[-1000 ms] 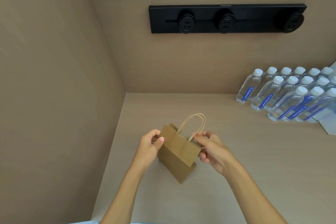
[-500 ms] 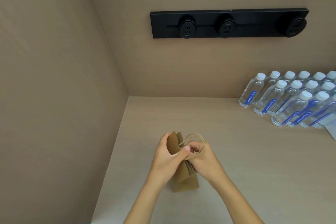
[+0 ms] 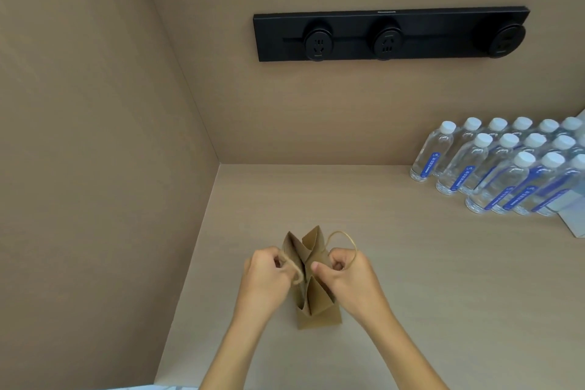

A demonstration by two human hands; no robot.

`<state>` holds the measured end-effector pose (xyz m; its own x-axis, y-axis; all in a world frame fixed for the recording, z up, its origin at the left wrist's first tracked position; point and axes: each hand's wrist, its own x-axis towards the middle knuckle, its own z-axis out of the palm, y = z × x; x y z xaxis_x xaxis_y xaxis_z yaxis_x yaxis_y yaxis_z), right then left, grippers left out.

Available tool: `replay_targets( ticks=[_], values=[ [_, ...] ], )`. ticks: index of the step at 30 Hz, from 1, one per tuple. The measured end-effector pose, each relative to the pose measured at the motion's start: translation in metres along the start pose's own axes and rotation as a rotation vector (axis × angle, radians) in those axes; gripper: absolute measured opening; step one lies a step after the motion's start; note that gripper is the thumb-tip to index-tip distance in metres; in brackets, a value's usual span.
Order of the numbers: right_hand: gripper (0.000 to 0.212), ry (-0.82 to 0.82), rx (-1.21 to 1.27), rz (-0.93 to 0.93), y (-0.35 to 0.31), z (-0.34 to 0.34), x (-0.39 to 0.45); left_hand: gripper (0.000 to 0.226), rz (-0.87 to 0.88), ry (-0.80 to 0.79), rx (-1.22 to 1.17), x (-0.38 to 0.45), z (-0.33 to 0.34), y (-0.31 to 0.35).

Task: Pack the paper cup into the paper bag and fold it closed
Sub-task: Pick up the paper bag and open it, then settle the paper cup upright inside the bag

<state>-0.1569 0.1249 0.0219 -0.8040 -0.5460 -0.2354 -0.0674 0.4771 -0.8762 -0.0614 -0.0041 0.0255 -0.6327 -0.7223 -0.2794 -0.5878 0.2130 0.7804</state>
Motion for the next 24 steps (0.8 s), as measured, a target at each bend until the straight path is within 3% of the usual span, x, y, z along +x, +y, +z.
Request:
replay_targets(
  ticks=[6, 15, 19, 24],
  values=[
    [0.041, 0.034, -0.068, 0.009, -0.001, -0.032, 0.002, 0.027, -0.021, -0.047, 0.021, 0.006, -0.019, -0.011],
    [0.027, 0.085, -0.306, -0.136, -0.004, -0.053, -0.007, 0.021, 0.054, -0.033, 0.125, 0.004, -0.033, -0.008],
    [0.032, 0.09, -0.297, -0.196, -0.002, -0.057, -0.014, 0.028, 0.087, -0.021, 0.172, -0.003, -0.042, -0.006],
    [0.036, 0.098, -0.202, -0.209, -0.006, -0.049, -0.023, 0.016, 0.085, -0.021, 0.172, -0.007, -0.04, -0.004]
  ],
)
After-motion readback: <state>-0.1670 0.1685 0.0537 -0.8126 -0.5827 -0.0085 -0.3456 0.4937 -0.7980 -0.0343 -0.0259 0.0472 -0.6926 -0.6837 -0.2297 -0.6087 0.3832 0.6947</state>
